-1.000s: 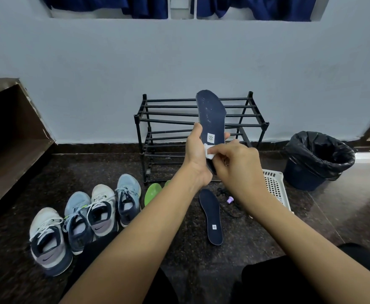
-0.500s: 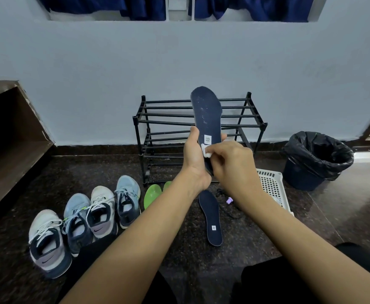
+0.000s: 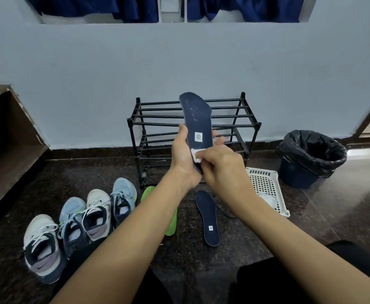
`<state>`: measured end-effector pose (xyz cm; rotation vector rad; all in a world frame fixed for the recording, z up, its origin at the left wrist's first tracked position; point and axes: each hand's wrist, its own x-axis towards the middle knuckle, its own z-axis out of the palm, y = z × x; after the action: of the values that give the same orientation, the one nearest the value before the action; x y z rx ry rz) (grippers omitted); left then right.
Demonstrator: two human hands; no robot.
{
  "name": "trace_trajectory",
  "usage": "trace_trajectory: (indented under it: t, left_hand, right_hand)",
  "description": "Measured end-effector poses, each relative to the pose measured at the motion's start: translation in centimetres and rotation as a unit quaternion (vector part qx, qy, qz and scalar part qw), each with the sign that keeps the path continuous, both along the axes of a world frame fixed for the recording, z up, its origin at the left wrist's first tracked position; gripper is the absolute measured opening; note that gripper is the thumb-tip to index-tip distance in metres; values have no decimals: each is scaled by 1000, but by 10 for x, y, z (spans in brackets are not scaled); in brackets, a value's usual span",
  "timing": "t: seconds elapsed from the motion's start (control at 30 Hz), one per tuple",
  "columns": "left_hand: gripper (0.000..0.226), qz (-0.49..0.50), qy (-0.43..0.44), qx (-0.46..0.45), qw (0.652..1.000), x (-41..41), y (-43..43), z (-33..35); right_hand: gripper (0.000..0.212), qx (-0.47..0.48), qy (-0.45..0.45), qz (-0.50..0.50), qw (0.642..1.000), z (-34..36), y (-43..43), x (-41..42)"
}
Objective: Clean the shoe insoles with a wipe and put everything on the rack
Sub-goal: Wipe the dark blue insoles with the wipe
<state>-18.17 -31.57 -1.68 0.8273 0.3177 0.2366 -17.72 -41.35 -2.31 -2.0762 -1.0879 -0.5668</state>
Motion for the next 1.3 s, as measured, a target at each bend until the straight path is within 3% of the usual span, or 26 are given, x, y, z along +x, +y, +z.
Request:
trace_trajectory:
  t: [0.23,0.43,0.7,0.83,1.07,1.3]
  left_hand:
    - [69,-36,16,10,999,1,-12,-4]
    - [65,-12,-15,-31,999,5,4,2]
    - [70,-15,-20,-5,1000,1,-7,1]
    - [74,-40,-24,-1,999,-1,-15,-2]
    - [64,-12,-48,-54,997,3,3,5]
    - [68,-6,-38,-36,999,1,-2,6]
  right_hand:
    - [21,37,27,-44,998,2,-5,7]
    - [21,43,96,-8,994,2,-8,-6]
    - [16,8,-33,-33,999,-1,-3,4]
    - [16,9,-35,-50,998,0,-3,8]
    - [20,68,73,-20,995,-4,-5,-8]
    - [19,84,28,-11,996,-6,-4,-5]
